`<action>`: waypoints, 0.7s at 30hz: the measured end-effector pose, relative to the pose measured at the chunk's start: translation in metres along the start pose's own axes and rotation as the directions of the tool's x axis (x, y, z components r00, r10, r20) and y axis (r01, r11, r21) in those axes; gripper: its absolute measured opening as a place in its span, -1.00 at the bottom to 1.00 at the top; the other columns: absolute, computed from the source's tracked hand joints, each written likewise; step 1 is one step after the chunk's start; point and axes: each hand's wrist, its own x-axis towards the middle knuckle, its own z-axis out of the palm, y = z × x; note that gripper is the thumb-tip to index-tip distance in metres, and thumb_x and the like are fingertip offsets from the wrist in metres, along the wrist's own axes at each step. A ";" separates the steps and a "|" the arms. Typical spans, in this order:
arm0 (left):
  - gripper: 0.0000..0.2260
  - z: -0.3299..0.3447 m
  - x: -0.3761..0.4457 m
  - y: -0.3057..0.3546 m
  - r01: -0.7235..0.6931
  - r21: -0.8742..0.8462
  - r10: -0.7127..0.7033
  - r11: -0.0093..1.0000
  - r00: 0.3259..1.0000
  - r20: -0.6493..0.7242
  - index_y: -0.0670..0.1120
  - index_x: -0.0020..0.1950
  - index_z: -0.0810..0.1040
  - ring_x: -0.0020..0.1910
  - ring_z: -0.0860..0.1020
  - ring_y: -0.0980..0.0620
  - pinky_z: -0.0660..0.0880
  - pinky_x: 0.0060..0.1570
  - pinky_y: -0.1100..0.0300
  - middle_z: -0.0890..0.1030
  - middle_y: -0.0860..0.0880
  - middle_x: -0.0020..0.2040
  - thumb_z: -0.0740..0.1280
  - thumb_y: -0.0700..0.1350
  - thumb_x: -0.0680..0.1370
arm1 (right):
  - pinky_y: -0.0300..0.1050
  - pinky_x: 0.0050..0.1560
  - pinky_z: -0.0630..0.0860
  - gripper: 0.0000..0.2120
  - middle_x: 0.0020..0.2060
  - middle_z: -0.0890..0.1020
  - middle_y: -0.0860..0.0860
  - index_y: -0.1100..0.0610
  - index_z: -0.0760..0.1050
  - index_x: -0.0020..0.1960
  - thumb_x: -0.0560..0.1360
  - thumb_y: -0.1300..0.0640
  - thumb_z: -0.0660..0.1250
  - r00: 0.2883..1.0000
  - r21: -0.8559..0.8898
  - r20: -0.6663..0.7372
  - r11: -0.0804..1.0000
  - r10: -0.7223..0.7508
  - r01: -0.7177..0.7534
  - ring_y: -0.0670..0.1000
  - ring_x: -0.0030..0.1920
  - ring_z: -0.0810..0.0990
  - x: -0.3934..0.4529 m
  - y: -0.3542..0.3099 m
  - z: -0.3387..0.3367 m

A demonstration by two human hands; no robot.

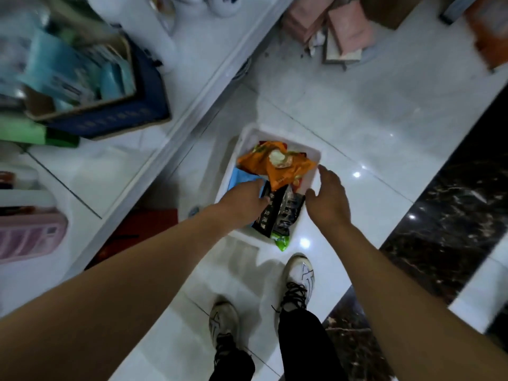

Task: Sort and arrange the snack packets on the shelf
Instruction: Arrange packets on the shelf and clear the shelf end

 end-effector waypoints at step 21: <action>-0.59 -0.449 -0.541 0.222 -0.268 0.743 0.787 0.613 0.136 -0.601 -0.22 0.26 0.52 0.19 0.53 -0.20 0.47 0.17 0.03 0.58 -0.19 0.20 0.38 -0.26 0.42 | 0.26 0.41 0.31 -0.47 0.33 0.50 0.25 0.23 0.46 0.35 0.38 0.23 0.33 0.392 -0.621 -0.408 0.565 -0.825 0.543 0.28 0.32 0.47 -0.335 -0.465 -0.439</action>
